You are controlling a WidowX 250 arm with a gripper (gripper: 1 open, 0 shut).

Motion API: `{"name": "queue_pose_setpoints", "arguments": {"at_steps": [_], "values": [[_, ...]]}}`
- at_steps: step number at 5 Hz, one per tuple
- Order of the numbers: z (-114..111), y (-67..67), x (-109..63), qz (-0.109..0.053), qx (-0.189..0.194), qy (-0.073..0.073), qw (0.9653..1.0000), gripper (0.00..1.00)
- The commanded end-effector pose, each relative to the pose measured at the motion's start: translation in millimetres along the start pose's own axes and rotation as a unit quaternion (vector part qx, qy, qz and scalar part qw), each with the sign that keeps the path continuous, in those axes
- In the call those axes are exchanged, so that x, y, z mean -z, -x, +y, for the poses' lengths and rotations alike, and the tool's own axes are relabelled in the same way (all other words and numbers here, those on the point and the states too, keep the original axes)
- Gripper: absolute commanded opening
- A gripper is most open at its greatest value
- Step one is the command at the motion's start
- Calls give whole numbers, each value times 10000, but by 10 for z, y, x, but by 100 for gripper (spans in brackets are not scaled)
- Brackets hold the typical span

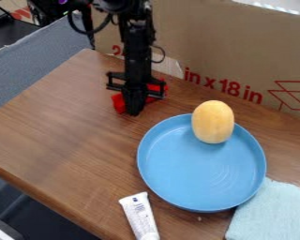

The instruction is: Move the red object to the right side of the table

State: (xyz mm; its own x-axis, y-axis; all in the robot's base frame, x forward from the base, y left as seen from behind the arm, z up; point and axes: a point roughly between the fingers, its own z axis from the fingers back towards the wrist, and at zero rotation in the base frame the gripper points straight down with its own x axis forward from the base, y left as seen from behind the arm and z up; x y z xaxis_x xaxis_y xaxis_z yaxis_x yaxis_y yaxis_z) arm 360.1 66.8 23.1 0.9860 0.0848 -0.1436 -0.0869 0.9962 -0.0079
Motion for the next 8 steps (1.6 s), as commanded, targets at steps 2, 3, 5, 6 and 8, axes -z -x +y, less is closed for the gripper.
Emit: {"name": "queue_pose_setpoints", "arguments": {"at_steps": [2, 3, 5, 6, 8], "values": [[-131, 40, -422, -408, -45, 53, 9991, 0], [-124, 113, -608, -377, -54, 40, 9993, 0], [-269, 214, -1052, -488, -149, 87, 9987, 0], [-417, 175, -1386, -572, 101, 101, 9983, 0], [-309, 305, -1570, -539, 567, 130, 9969, 0]]}}
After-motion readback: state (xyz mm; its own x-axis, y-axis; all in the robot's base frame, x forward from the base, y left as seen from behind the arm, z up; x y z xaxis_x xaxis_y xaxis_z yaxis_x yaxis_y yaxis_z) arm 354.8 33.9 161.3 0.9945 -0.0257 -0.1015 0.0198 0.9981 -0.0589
